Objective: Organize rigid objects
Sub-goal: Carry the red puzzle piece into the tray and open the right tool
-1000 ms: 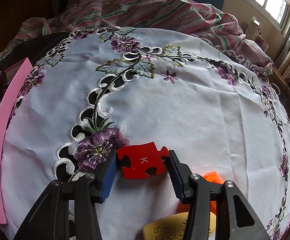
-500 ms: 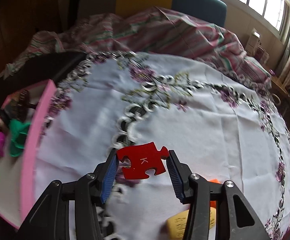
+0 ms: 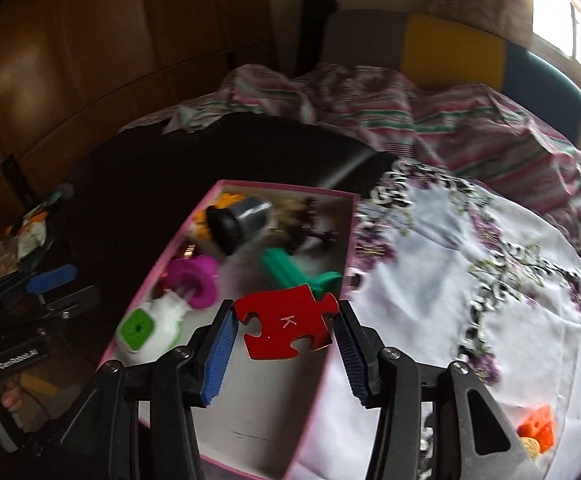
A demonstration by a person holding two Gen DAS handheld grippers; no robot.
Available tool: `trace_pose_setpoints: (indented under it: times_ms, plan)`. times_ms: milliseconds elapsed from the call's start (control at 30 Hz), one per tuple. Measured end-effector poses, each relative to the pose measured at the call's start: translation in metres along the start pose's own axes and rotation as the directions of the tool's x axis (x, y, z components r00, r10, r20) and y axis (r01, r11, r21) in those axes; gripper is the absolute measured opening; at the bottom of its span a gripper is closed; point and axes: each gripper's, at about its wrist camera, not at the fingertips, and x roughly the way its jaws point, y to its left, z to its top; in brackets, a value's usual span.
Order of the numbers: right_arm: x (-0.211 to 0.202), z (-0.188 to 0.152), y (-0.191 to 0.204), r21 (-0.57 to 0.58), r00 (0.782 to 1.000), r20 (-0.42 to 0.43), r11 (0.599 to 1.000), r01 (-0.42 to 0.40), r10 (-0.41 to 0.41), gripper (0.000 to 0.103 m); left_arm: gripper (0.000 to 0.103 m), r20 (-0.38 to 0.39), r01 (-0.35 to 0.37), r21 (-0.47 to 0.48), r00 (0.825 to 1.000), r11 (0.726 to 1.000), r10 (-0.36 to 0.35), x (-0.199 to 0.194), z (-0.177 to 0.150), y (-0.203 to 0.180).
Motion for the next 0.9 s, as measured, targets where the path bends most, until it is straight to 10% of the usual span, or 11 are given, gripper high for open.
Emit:
trace_pose_setpoints:
  times_ms: [900]
  plan:
    - [0.082, 0.011, 0.029, -0.047, 0.986, -0.159, 0.998, 0.040, -0.047, 0.049, 0.058, -0.011, -0.018, -0.028, 1.000, 0.999, 0.017, 0.003, -0.004, 0.010]
